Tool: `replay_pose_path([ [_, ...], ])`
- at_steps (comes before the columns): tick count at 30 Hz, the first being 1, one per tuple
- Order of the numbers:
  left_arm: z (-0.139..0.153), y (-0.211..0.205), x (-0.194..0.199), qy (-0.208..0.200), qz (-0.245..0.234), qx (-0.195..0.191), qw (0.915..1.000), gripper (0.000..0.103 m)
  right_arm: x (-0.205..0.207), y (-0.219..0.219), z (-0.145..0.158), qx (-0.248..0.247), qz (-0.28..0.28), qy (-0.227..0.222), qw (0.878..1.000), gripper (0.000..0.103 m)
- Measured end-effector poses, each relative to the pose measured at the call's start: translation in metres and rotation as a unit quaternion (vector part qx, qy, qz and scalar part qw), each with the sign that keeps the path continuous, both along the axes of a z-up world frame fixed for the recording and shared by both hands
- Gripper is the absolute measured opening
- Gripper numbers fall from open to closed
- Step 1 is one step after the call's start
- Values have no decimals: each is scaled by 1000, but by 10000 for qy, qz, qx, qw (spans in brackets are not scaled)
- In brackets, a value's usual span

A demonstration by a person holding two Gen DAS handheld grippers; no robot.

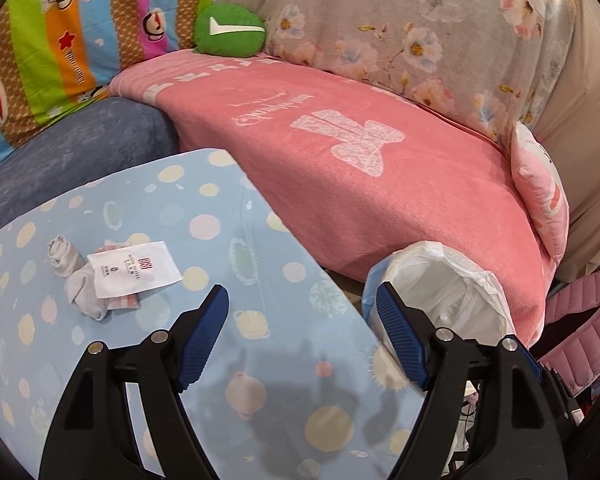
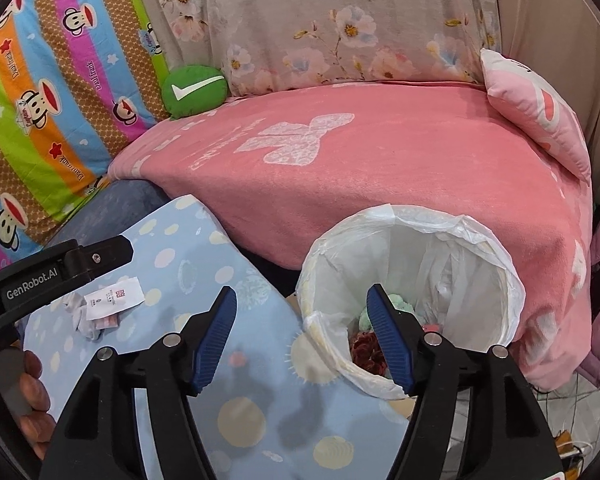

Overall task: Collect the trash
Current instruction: 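Move both grippers back from the bin toward the grey socks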

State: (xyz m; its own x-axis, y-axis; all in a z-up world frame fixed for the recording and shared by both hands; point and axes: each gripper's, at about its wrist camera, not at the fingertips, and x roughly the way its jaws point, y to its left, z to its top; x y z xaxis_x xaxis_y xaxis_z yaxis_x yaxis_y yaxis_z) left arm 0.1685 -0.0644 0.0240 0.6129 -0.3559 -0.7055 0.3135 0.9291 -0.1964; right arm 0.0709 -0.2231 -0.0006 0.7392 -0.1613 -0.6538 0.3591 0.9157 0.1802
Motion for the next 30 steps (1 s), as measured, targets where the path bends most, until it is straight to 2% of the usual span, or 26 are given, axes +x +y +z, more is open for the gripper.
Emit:
replay_pose_path([
  [17,-17,84,13,143,733,19,9972,73,23,61,2,-147,440,76,9989,68],
  [25,-38,139,23,393,1212,-66,9918,73,39,101,-5,-226,778,174,9966,68],
  [27,-43,155,26,447,1359,-83,9897,79,44,113,-8,-221,869,197,9958,68],
  [30,-53,179,31,528,1557,-100,9863,80,53,128,-13,-152,1018,248,9944,68],
])
